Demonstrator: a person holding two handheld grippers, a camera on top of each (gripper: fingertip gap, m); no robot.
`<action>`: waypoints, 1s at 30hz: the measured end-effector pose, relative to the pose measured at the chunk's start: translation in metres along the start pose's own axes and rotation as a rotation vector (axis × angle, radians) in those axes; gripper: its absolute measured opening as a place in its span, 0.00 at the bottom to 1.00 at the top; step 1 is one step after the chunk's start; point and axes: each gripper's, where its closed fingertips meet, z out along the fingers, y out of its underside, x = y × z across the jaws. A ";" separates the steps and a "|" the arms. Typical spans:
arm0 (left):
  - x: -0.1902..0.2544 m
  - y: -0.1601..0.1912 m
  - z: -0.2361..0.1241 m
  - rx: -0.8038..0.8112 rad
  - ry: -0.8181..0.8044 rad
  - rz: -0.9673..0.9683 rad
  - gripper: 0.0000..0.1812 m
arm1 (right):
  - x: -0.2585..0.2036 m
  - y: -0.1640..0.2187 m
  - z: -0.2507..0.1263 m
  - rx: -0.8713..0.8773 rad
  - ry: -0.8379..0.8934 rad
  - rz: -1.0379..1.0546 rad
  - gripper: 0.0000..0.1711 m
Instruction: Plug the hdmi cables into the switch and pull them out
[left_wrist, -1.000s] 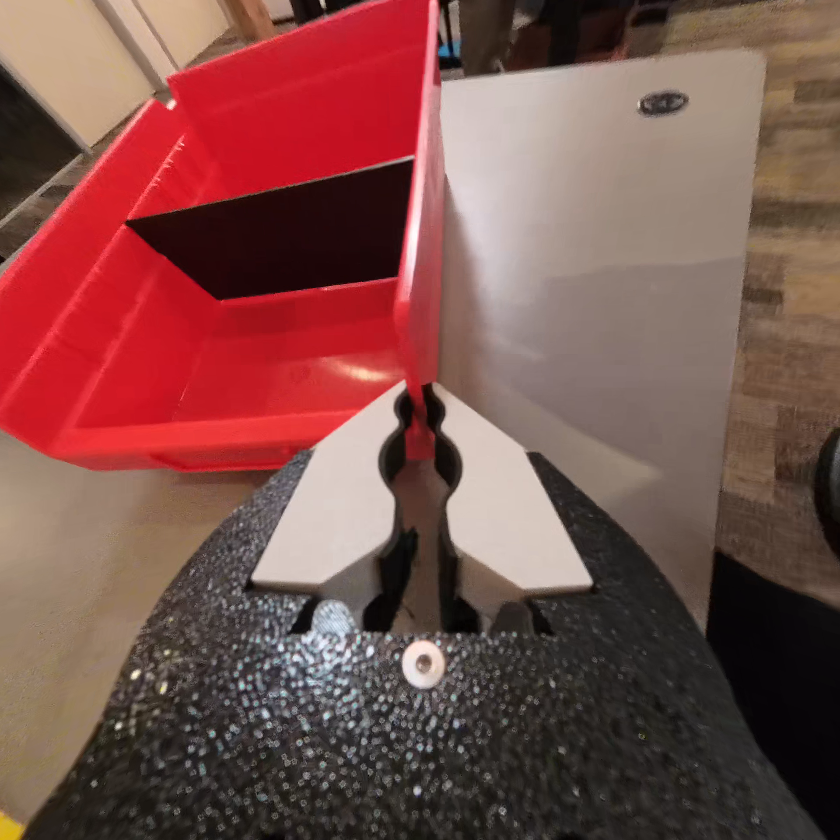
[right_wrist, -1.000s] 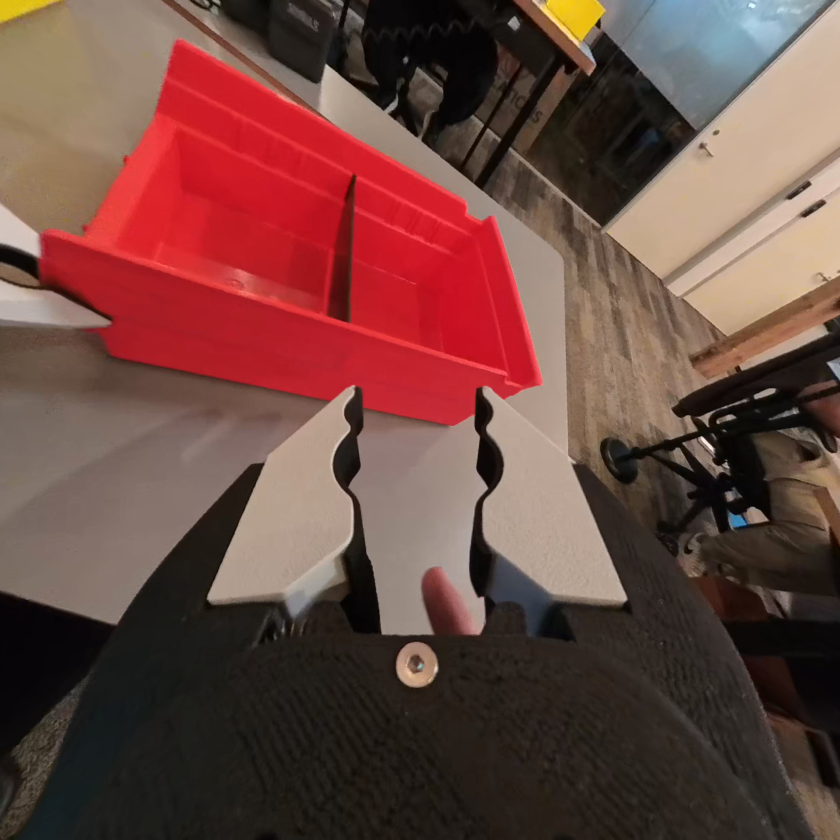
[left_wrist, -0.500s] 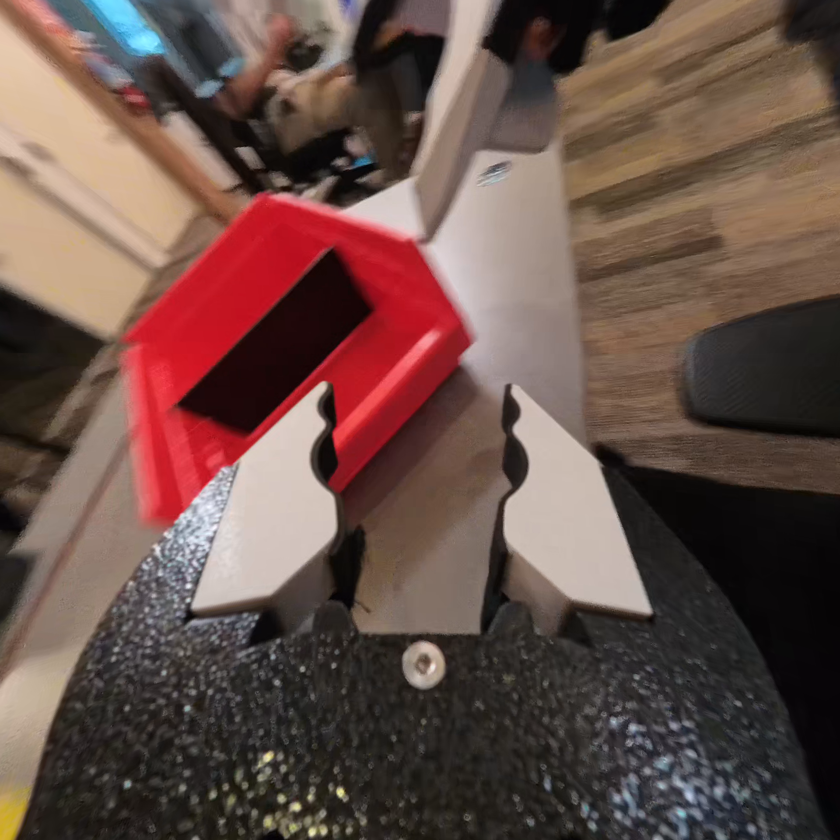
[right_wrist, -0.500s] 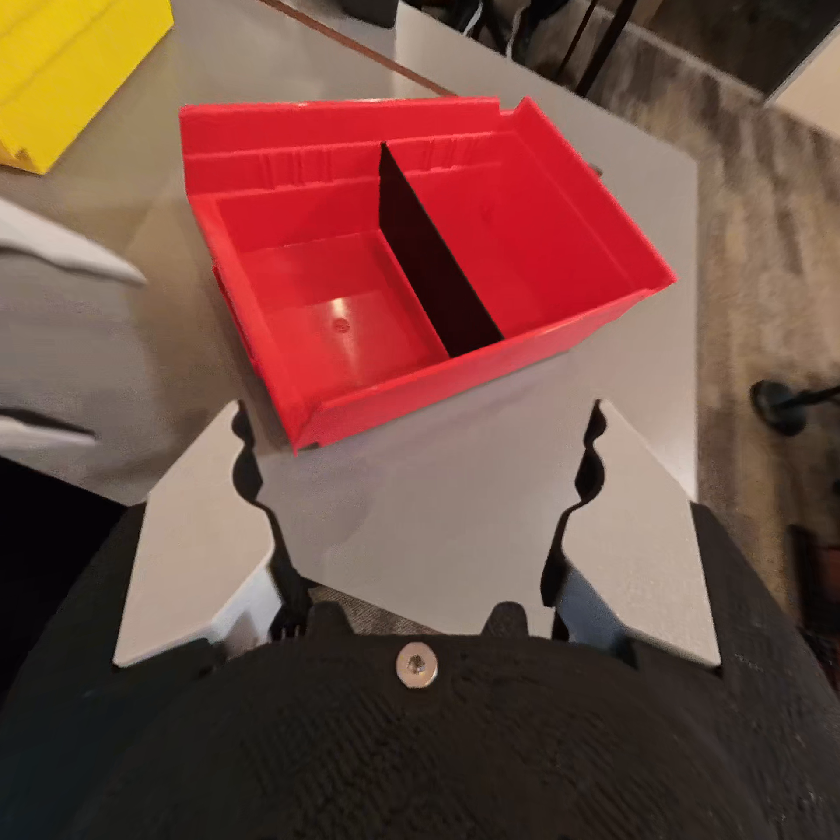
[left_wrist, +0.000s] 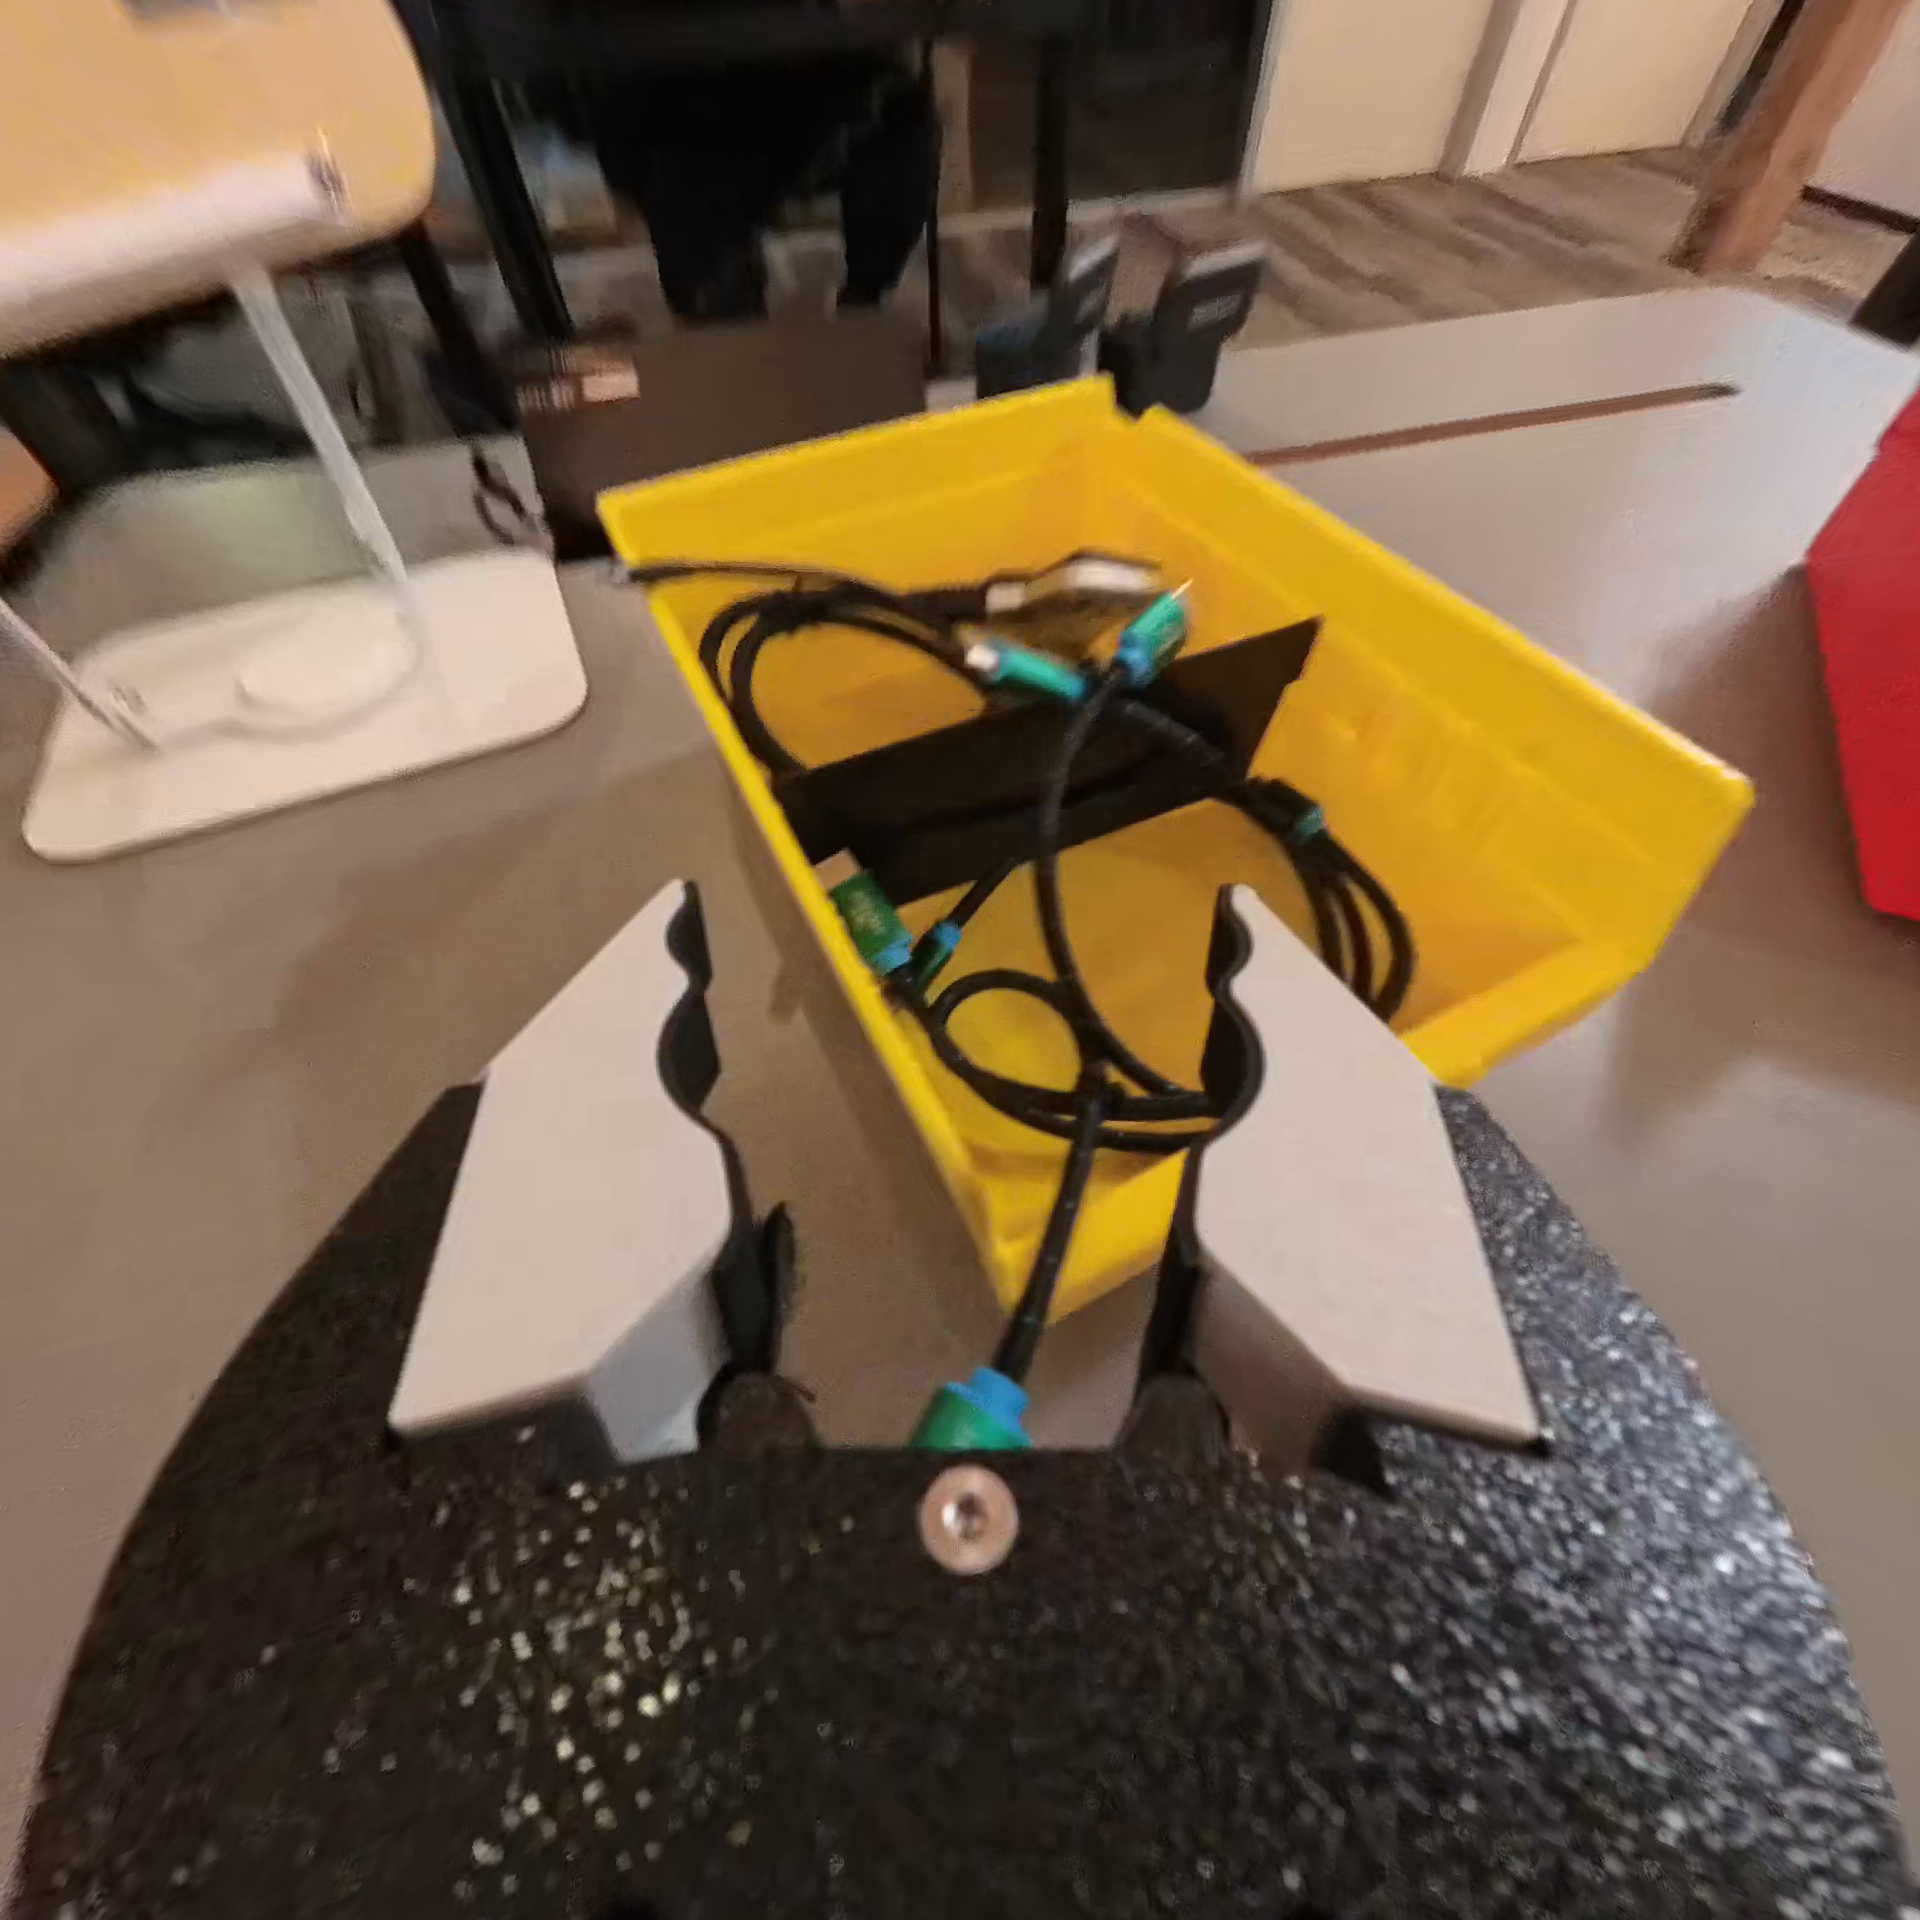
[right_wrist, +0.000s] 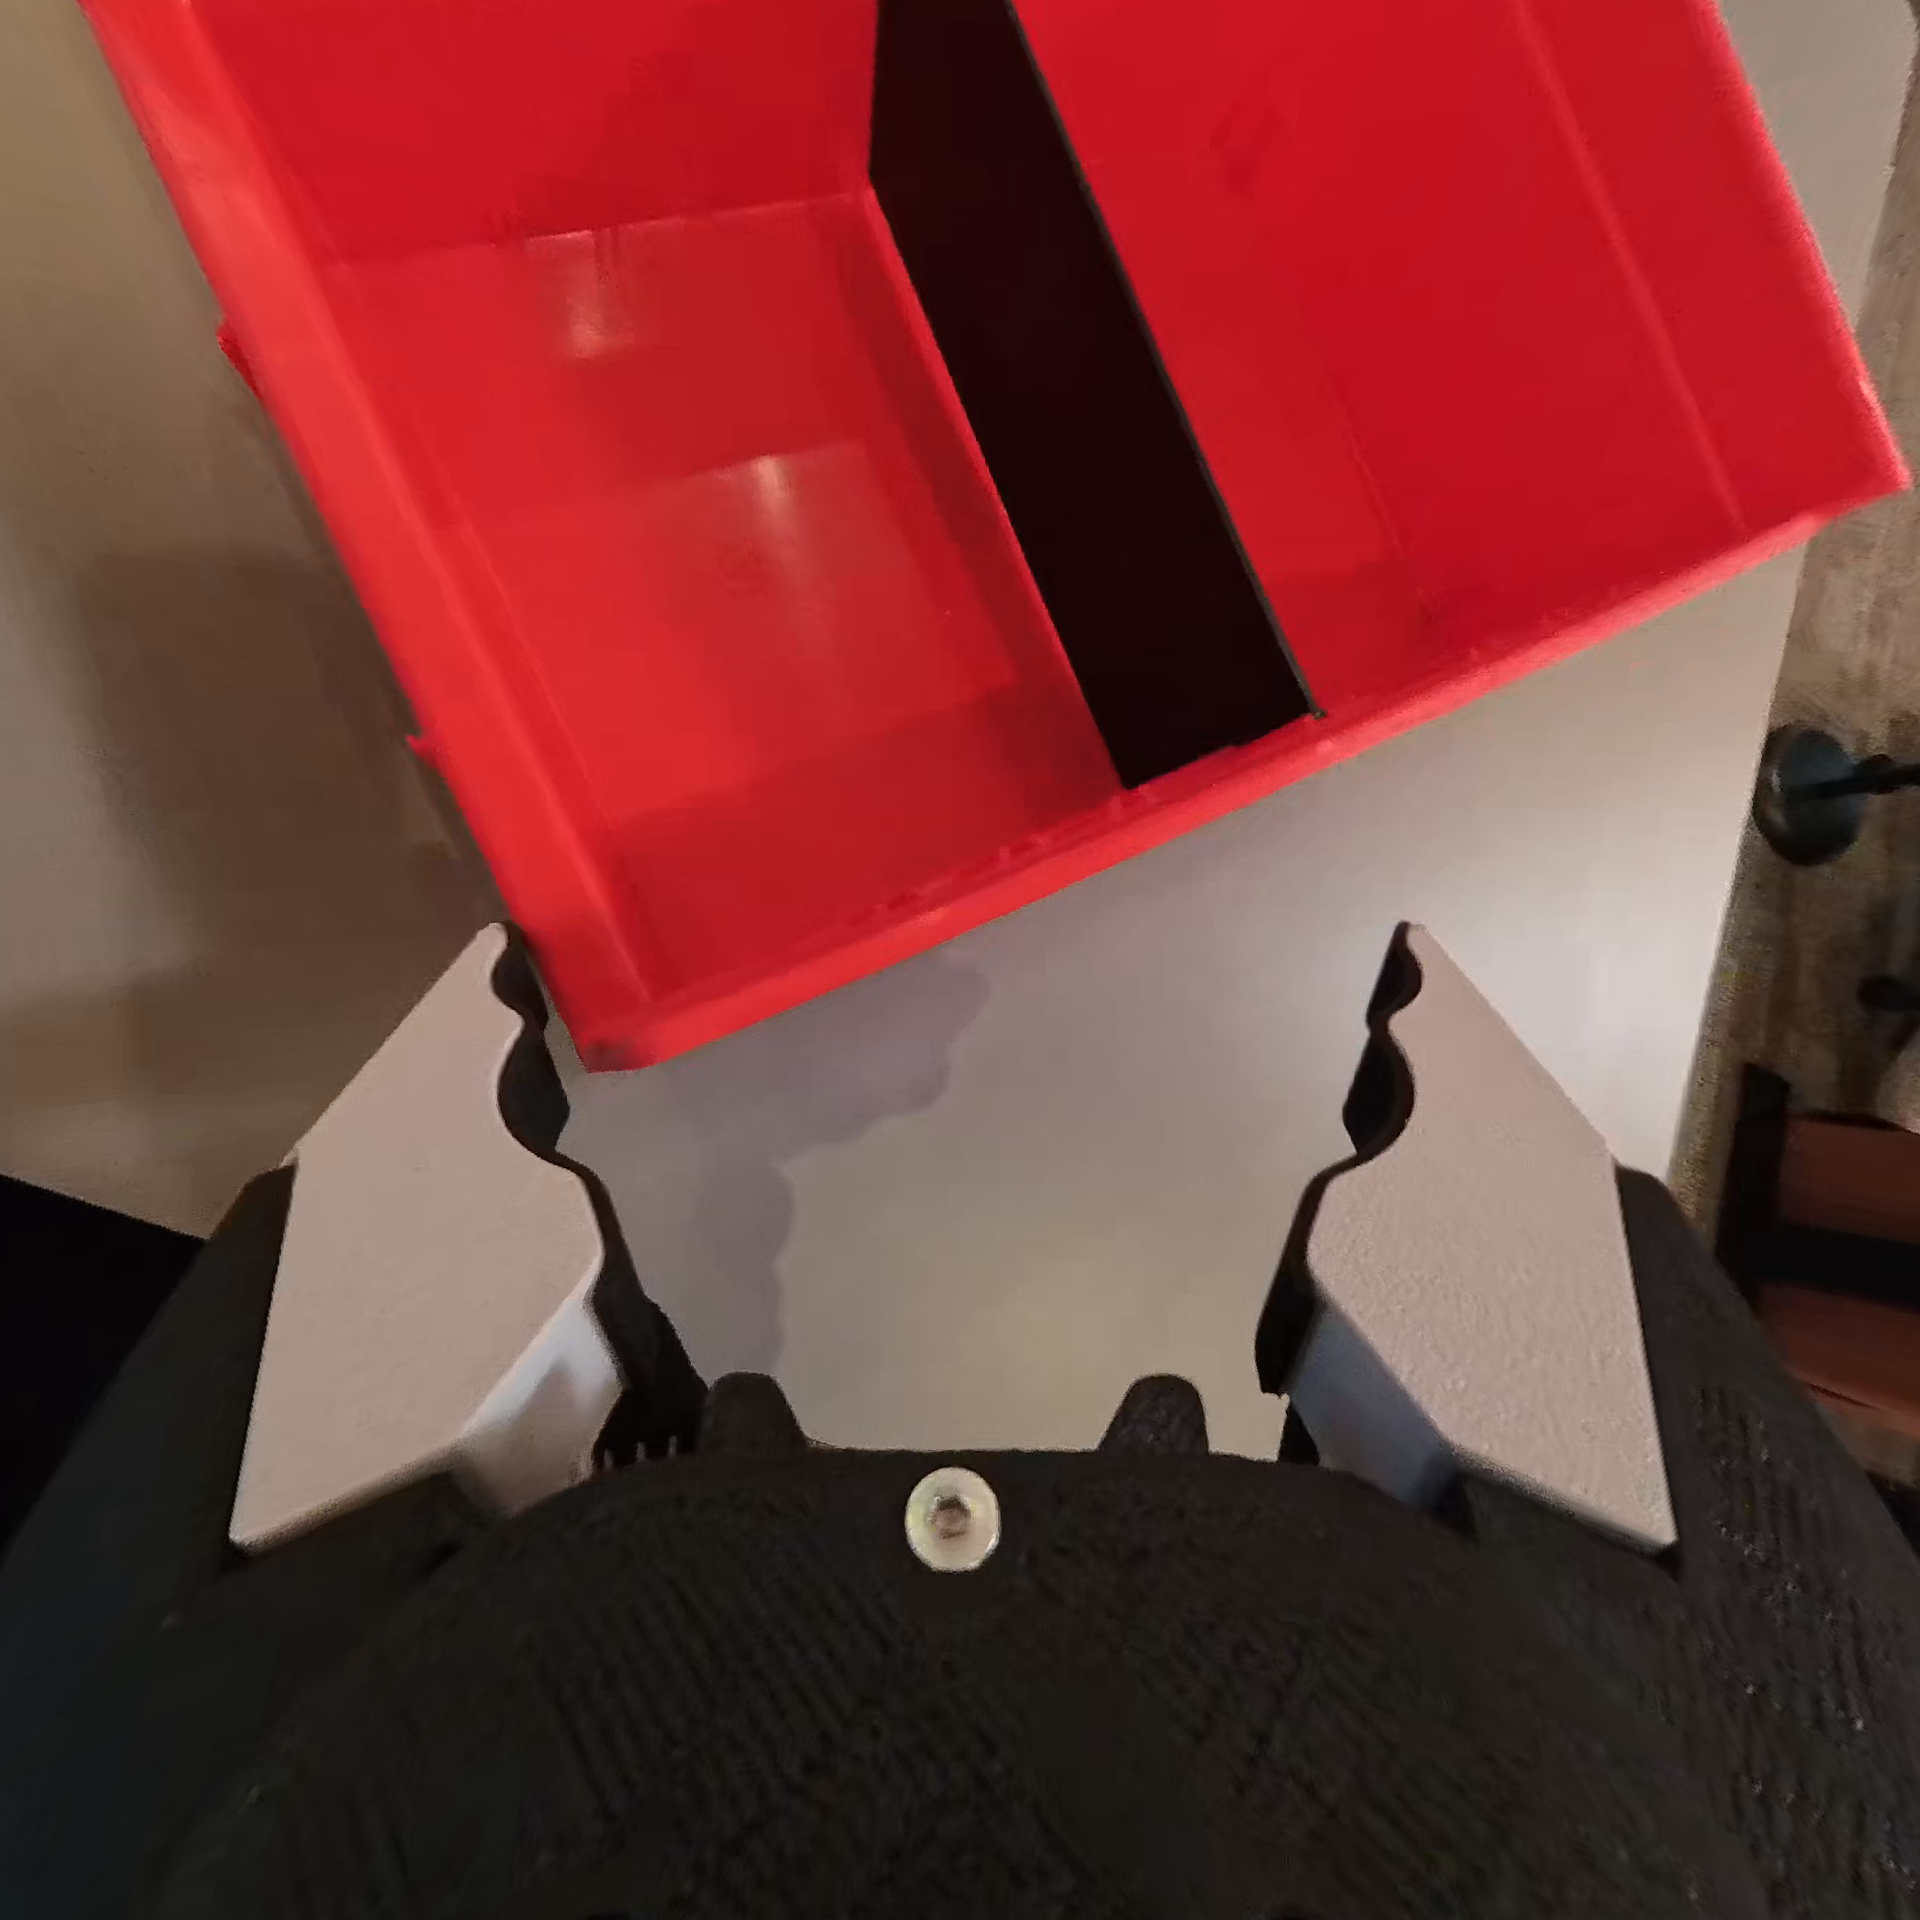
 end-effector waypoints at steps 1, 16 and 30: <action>-0.008 0.007 0.008 -0.056 0.009 -0.021 0.52 | 0.004 0.001 -0.001 -0.001 0.016 0.002 0.89; -0.065 0.048 0.034 -0.297 -0.159 -0.006 0.03 | 0.063 -0.021 -0.069 0.209 0.363 0.016 0.66; -0.165 0.071 -0.045 -0.293 -0.283 0.017 0.29 | 0.044 -0.039 -0.066 0.187 0.366 -0.082 0.64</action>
